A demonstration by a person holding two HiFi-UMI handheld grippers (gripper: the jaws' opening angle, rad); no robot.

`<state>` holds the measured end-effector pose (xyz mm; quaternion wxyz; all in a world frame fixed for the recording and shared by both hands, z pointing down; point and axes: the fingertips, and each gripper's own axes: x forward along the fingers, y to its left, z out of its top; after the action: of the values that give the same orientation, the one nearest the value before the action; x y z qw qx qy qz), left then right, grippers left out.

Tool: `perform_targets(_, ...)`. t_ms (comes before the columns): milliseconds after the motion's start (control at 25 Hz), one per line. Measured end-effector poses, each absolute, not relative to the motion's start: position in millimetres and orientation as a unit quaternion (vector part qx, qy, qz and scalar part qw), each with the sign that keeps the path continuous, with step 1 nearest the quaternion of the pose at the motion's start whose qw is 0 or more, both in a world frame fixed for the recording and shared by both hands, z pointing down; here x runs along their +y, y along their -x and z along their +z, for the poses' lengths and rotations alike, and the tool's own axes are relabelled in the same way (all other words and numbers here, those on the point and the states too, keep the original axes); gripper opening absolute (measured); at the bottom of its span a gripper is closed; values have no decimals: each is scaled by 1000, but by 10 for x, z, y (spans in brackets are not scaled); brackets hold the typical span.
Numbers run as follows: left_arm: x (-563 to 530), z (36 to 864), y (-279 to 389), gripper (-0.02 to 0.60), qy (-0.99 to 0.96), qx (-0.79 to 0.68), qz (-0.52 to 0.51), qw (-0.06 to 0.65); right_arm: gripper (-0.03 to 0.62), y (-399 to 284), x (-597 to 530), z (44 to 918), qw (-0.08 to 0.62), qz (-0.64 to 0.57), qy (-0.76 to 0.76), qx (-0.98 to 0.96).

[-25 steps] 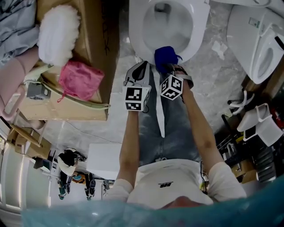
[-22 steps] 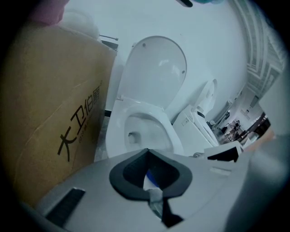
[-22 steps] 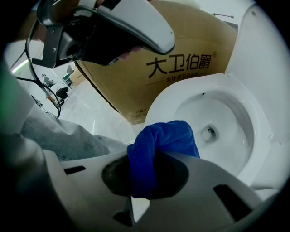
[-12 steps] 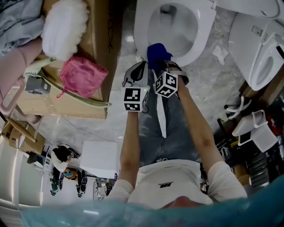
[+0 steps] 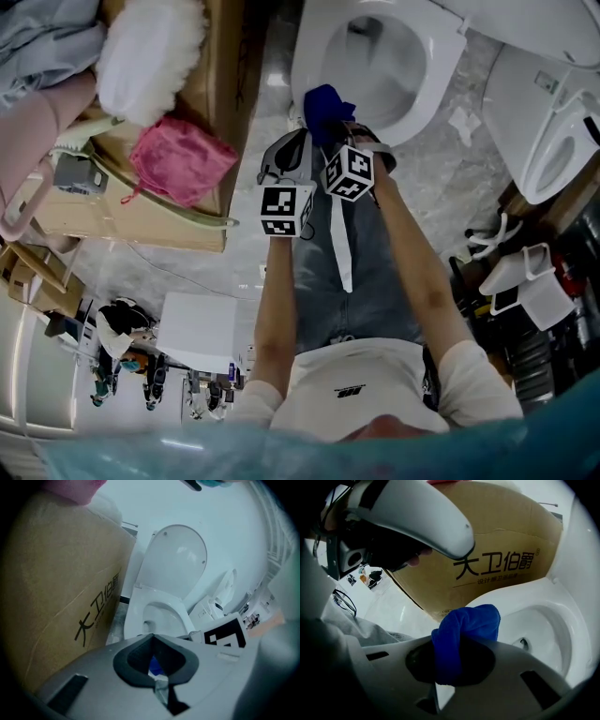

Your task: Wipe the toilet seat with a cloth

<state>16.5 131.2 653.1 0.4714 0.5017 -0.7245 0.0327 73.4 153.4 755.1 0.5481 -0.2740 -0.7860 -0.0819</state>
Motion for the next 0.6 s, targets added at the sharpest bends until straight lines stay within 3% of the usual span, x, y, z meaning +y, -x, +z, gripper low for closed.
perform_targets(600,1304,6581,168,9,-477,-742,21,471,20,-224,1333,7547,522,-97,301,-792)
